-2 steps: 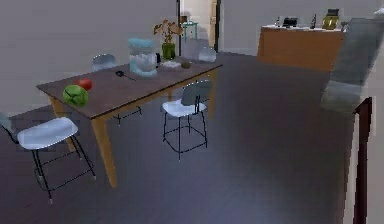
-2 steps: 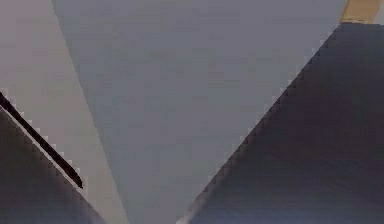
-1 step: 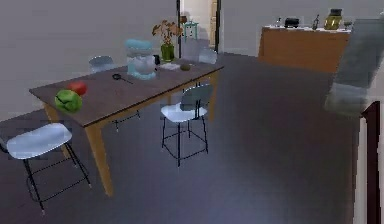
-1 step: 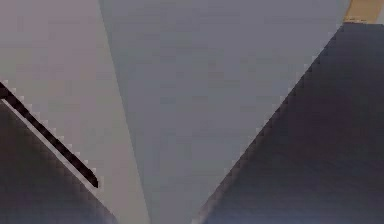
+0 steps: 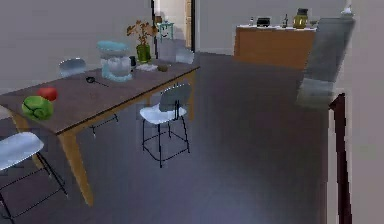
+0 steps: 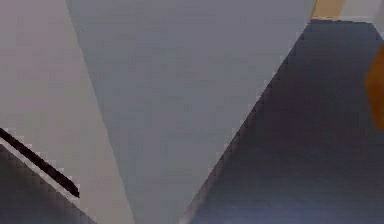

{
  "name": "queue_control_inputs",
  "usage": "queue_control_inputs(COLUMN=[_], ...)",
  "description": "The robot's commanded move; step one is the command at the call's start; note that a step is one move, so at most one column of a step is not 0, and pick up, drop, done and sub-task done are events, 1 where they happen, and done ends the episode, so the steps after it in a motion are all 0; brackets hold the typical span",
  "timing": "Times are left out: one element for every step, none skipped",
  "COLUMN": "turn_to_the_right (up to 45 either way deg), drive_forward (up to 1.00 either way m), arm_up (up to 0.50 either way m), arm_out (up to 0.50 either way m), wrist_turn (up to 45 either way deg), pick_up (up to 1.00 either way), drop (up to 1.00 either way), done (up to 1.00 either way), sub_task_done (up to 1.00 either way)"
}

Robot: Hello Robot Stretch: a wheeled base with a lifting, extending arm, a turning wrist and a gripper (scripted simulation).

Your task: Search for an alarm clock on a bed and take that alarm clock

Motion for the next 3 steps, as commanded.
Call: queue_control_inputs(turn_to_the_right=[0.0,21.0,0.0], drive_forward=[0.35,0.00,1.00], arm_up=[0.00,0.00,0.00], arm_out=[0.00,0.00,0.00], wrist_turn=[0.0,0.0,0.0], pick_up=[0.00,0.00,0.00], drop=[0.00,0.00,0.00], done=[0.00,0.00,0.00], sub_task_done=[0.00,0.00,0.00])
